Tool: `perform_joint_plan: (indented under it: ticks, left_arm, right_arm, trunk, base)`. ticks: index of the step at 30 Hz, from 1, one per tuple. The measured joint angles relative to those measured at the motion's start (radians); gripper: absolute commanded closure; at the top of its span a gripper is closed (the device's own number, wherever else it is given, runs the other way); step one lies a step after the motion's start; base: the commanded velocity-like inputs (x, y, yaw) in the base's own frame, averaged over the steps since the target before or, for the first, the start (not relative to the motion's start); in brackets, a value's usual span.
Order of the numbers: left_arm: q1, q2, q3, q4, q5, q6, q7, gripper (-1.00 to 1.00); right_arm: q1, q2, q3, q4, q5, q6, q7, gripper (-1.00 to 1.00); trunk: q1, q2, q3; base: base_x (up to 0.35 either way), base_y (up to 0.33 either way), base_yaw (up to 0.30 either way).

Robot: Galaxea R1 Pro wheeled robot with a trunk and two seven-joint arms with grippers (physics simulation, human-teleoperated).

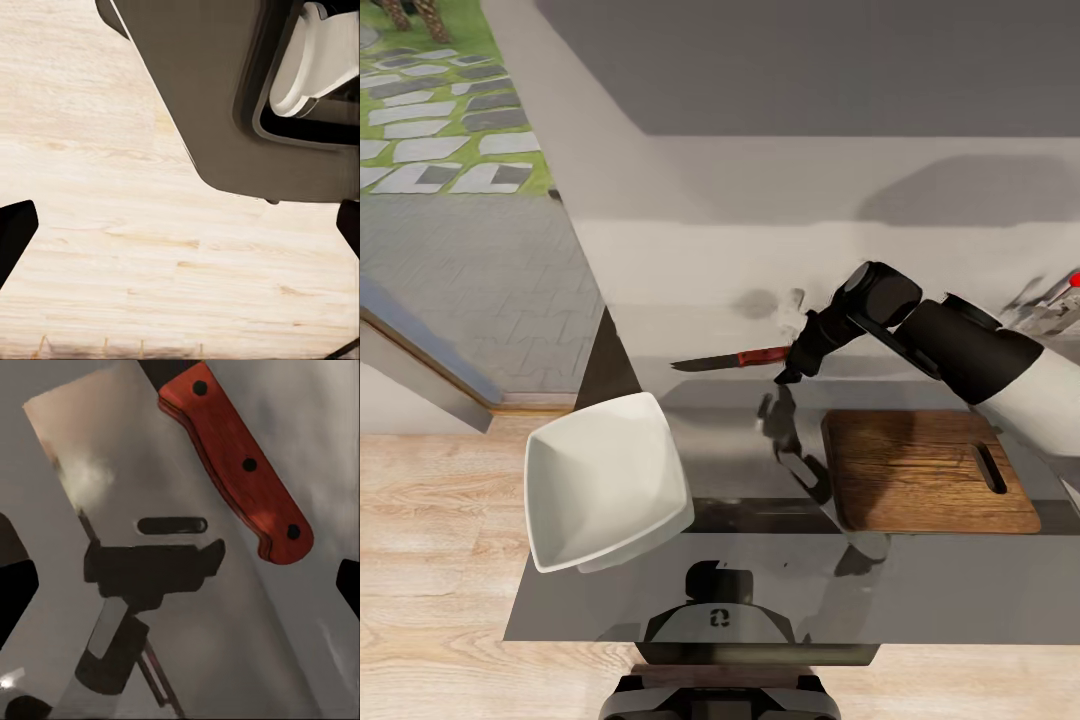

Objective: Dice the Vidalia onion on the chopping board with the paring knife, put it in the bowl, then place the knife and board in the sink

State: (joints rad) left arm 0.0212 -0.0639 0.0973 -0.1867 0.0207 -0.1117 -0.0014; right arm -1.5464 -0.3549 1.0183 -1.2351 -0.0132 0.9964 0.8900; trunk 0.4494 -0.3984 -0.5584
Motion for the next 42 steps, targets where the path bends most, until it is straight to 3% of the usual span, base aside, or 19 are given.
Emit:
perform_joint_plan:
  ticks: [4,11,15,27,28,33,36,39,42]
  left_arm:
    - [0.005,-0.02,0.0,0.005,0.0,-0.001,0.0,-1.0]
    - [0.005,-0.026,0.0,0.006,0.0,-0.001,0.0,-1.0]
    - [0.005,-0.027,0.0,0.006,-0.001,-0.001,0.0,-1.0]
    - [0.005,-0.027,0.0,0.006,-0.001,-0.001,0.0,-1.0]
    - [0.005,-0.027,0.0,0.006,0.0,-0.001,0.0,-1.0]
    - [0.005,-0.027,0.0,0.006,0.0,-0.001,0.0,-1.0]
    - [0.005,-0.028,0.0,0.006,0.0,-0.001,0.0,-1.0]
    - [0.005,-0.028,0.0,0.006,0.0,-0.001,0.0,-1.0]
    - [0.005,-0.028,0.001,0.006,0.0,-0.001,0.0,-1.0]
  right_arm:
    - [0.001,-0.023,-0.016,0.0,0.009,-0.002,0.0,-1.0]
    - [0.001,-0.062,-0.051,0.0,0.05,0.0,-0.013,-1.0]
    - [0.002,-0.063,-0.073,0.0,0.069,0.0,-0.014,-1.0]
    - [0.001,-0.063,-0.141,-0.006,0.07,-0.001,-0.015,-1.0]
    - [0.001,-0.062,-0.182,-0.007,0.071,-0.002,-0.016,-1.0]
    - [0.001,-0.057,-0.183,-0.01,0.07,-0.003,-0.016,-1.0]
    - [0.001,-0.033,-0.183,-0.008,0.093,-0.001,-0.019,-1.0]
    - [0.001,0.011,-0.183,0.019,0.148,-0.001,-0.022,-1.0]
    - [0.001,0.107,-0.184,0.129,0.237,-0.001,-0.024,-1.0]
  trunk:
    - [0.0,0.0,0.0]
    - [0.0,0.0,0.0]
    - [0.0,0.0,0.0]
    - [0.0,0.0,0.0]
    - [0.0,0.0,0.0]
    - [0.0,0.0,0.0]
    - [0.0,0.0,0.0]
    - [0.0,0.0,0.0]
    - [0.0,0.0,0.0]
  base:
    - [0.0,0.0,0.0]
    - [0.0,0.0,0.0]
    - [0.0,0.0,-0.048]
    - [0.0,0.0,-0.053]
    - [0.0,0.0,-0.002]
    - [0.0,0.0,0.0]
    - [0.0,0.0,0.0]
    - [0.0,0.0,0.0]
    - [0.0,0.0,0.0]
